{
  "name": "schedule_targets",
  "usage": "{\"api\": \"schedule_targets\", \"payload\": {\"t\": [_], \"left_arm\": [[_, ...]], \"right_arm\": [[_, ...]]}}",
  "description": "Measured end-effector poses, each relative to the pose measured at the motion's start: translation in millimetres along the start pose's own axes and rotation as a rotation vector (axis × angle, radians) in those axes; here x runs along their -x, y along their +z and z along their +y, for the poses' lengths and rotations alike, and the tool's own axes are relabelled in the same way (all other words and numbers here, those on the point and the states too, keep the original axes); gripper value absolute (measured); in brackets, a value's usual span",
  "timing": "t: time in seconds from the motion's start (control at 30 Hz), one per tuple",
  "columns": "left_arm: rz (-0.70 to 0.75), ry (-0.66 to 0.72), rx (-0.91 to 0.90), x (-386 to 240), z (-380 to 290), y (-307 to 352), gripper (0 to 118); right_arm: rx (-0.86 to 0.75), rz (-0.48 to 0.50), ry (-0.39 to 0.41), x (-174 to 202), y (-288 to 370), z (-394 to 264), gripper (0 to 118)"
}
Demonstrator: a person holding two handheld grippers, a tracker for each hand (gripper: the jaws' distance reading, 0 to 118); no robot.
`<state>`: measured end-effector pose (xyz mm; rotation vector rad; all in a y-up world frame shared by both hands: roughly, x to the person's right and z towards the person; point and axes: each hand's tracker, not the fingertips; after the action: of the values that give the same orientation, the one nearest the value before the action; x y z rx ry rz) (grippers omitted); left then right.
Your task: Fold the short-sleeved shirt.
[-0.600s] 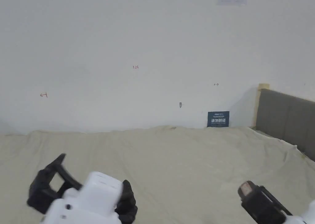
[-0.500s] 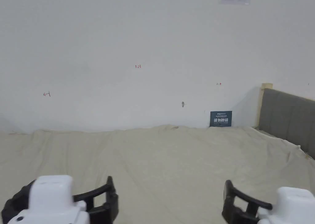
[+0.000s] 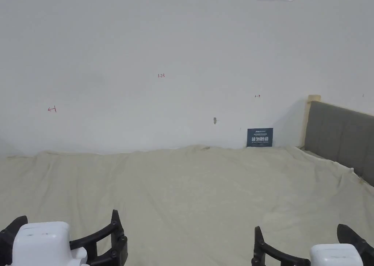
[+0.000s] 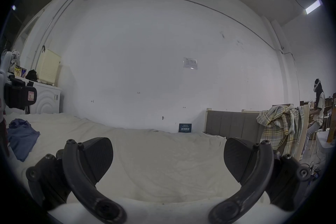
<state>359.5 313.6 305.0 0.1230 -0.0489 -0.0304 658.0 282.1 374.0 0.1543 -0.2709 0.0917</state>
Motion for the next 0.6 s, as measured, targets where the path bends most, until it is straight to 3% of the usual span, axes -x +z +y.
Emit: {"api": "schedule_targets", "payload": {"t": [0.27, 0.57, 0.6], "left_arm": [[-0.008, -0.030, 0.043, -5.7, 1.8, -1.5, 118], [-0.022, -0.053, 0.017, -10.8, 2.9, 3.2, 118], [-0.023, -0.049, 0.018, -10.4, 3.0, 3.0, 111]], "right_arm": [[0.010, 0.001, 0.058, 5.0, 0.3, -2.1, 118], [0.037, 0.018, 0.010, 3.6, -0.5, -1.4, 118], [0.039, 0.019, 0.004, 2.7, -0.5, -0.8, 118]]}}
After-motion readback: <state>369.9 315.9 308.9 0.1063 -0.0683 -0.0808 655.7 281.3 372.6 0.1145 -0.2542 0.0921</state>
